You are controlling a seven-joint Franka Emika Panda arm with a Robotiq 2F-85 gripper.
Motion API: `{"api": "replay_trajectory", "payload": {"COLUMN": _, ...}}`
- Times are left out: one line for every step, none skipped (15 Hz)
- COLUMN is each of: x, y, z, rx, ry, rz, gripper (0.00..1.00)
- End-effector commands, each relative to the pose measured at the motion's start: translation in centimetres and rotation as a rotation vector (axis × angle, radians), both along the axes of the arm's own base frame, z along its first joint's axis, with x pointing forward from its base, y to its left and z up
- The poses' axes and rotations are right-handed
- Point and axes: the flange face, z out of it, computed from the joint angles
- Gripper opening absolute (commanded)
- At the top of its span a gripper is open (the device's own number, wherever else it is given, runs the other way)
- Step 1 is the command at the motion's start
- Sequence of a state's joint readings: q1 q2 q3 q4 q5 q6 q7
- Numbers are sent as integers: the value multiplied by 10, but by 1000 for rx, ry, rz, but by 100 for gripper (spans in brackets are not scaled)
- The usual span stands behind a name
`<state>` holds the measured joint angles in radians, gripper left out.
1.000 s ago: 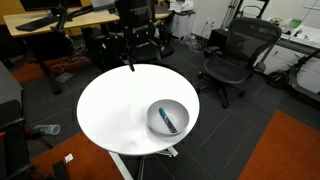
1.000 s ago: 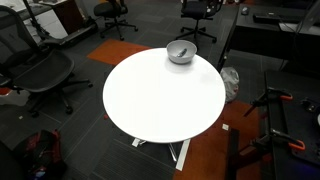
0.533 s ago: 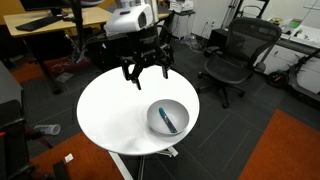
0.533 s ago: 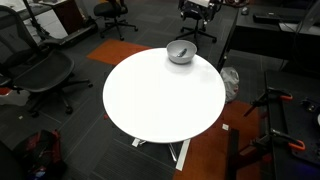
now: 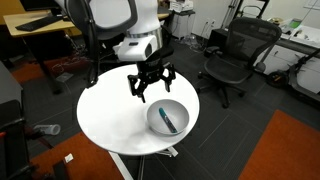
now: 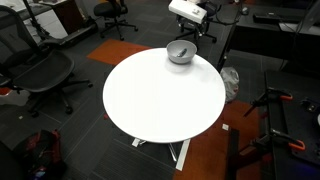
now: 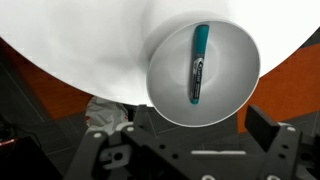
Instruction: Move the sharpie to the left
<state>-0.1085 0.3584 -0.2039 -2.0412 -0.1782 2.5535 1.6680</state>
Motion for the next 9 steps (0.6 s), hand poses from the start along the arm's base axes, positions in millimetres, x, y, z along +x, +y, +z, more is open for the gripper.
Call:
{"api": "replay_trajectory", "payload": {"x": 13, "y": -8, "z": -17, "rx": 8, "ry": -8, "rz": 7, "gripper": 100}}
{"api": "replay_trajectory", "payload": {"x": 15, "y": -9, "z": -22, "rx": 8, "ry": -2, "rz": 11, "gripper": 100}}
{"api": "replay_trajectory", "payload": {"x": 18, "y": -10, "z": -28, "rx": 12, "ry": 4, "rz": 11, "gripper": 100}}
{"api": "replay_trajectory", "payload": {"x": 20, "y": -11, "z": -32, "rx": 12, "ry": 10, "rz": 11, "gripper": 100}}
{"api": "replay_trajectory", "payload": {"x": 23, "y": -12, "z": -38, "rx": 15, "ry": 17, "rz": 15, "gripper": 100}}
{"api": "replay_trajectory", "payload": {"x": 26, "y": -13, "z": -42, "rx": 19, "ry": 20, "rz": 20, "gripper": 100}}
{"api": "replay_trajectory", "payload": {"x": 29, "y": -13, "z": -47, "rx": 20, "ry": 23, "rz": 20, "gripper": 100}}
{"api": "replay_trajectory", "payload": {"x": 31, "y": -13, "z": -52, "rx": 24, "ry": 26, "rz": 23, "gripper": 100}}
{"api": "replay_trajectory", "payload": {"x": 33, "y": -14, "z": -56, "rx": 26, "ry": 31, "rz": 24, "gripper": 100}}
